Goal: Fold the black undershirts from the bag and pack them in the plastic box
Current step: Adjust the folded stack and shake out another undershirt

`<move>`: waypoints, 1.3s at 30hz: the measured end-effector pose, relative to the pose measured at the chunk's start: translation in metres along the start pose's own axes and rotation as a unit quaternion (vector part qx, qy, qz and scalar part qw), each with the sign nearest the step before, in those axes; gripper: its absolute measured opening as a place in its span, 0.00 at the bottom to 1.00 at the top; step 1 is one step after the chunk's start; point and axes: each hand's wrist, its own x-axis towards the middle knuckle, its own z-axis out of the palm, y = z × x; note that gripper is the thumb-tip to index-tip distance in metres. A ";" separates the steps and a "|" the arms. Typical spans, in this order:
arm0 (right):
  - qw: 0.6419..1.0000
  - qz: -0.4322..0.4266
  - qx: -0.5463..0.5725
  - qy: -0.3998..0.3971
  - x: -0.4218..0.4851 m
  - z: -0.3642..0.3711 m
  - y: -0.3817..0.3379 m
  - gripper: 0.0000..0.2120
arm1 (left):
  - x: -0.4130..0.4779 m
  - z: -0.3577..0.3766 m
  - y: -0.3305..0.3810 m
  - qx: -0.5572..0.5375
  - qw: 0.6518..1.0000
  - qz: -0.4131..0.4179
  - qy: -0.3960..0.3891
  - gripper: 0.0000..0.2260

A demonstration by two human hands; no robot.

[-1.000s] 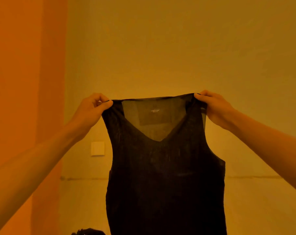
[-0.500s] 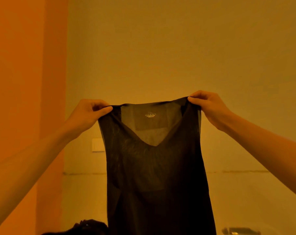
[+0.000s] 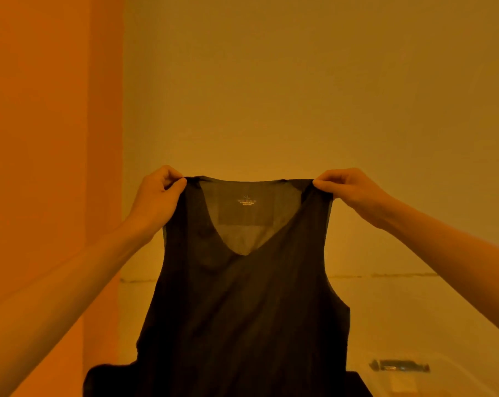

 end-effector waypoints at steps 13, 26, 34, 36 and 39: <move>0.989 0.047 0.080 -0.116 -0.016 -0.003 -0.008 0.08 | -0.029 -0.016 0.004 -0.034 0.997 0.022 -0.072 0.06; 0.996 -0.052 0.030 0.062 -0.067 0.021 -0.009 0.08 | -0.055 -0.033 0.000 -0.062 0.990 0.064 -0.112 0.08; 0.997 0.067 0.016 0.045 -0.068 0.052 0.041 0.07 | -0.063 -0.003 -0.050 -0.042 0.987 -0.001 -0.155 0.08; 0.992 0.125 -0.001 0.016 -0.062 0.068 0.077 0.07 | -0.065 0.020 -0.083 -0.007 0.984 -0.020 -0.175 0.06; 0.976 0.210 -0.044 -0.024 -0.056 0.105 0.153 0.07 | -0.069 0.064 -0.152 0.057 0.973 -0.053 -0.216 0.07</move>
